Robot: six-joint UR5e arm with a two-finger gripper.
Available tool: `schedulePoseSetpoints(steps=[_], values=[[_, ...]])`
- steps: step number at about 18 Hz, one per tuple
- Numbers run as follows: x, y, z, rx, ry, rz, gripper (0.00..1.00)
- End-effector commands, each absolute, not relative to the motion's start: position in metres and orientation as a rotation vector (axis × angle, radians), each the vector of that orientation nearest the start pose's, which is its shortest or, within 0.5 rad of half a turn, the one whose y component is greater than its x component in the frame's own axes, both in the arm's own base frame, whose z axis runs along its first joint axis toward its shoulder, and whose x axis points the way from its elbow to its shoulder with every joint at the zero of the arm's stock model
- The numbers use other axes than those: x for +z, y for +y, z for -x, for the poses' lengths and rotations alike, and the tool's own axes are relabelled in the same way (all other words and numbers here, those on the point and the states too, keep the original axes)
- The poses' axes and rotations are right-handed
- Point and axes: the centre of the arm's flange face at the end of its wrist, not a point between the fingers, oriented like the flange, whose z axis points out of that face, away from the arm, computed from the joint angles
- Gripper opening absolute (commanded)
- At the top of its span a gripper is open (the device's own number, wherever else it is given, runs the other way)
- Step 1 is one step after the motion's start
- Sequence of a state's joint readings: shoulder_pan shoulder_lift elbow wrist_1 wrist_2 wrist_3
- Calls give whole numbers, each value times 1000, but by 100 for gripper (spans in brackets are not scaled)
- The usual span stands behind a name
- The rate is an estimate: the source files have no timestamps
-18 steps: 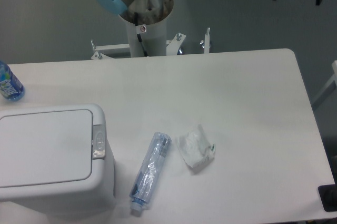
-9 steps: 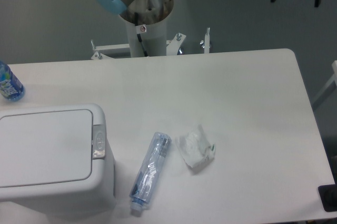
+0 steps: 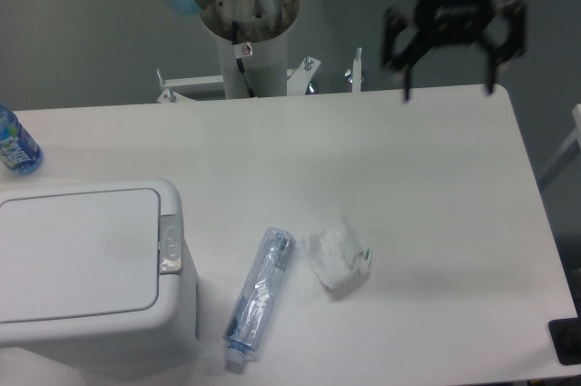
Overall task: Open the trash can
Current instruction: 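Move the open gripper down toward the trash can lid's hinge edge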
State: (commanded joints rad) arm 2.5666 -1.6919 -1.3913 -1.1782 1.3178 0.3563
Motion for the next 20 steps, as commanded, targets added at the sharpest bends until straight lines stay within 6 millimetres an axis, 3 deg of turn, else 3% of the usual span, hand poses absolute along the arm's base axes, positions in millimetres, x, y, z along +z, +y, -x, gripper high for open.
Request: schedulePoseSetpoints(steps=[5, 8, 11, 20], values=[[542, 501, 364, -54, -826, 2457, 100], [531, 521, 352, -153, -885, 2416, 100], [514, 546, 331, -187, -834, 2441, 100], [492, 576, 304, -224, -768, 2483, 100]])
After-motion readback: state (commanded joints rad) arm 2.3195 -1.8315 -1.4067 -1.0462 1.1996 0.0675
